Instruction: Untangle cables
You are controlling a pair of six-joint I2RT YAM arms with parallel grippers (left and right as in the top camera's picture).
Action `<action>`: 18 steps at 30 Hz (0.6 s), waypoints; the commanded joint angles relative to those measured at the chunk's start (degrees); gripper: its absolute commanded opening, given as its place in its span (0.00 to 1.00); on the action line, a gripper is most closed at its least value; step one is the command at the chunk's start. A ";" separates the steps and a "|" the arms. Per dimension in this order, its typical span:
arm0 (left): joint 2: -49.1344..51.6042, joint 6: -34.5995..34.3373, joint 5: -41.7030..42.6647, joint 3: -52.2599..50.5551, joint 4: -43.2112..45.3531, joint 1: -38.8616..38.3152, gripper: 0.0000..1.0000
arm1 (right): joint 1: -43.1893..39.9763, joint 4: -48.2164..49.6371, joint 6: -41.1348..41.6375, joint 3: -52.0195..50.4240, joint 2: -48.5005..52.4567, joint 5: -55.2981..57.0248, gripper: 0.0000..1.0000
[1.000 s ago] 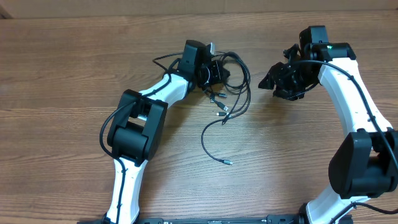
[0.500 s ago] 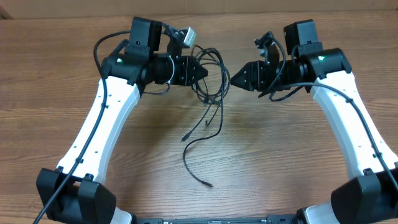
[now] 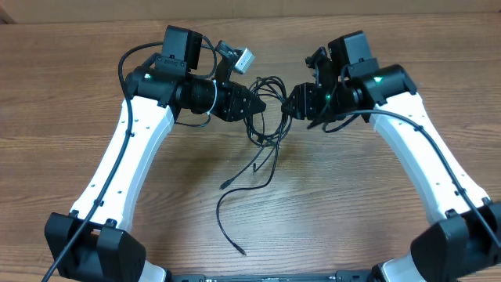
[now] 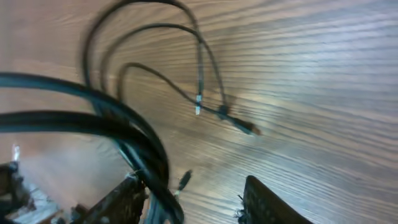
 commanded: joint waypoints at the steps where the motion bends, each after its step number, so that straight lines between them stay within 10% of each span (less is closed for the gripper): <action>1: -0.98 0.07 2.80 0.28 -0.59 0.33 0.04 | 0.00 0.50 3.67 -1.05 2.21 7.54 0.49; 11: -0.96 0.04 6.40 0.28 -1.77 2.58 0.04 | 0.00 0.70 7.63 -1.29 5.64 14.73 0.49; 18: -0.96 -16.17 -11.43 0.22 -1.22 1.31 0.04 | -0.04 0.85 7.63 -1.29 5.64 14.75 1.00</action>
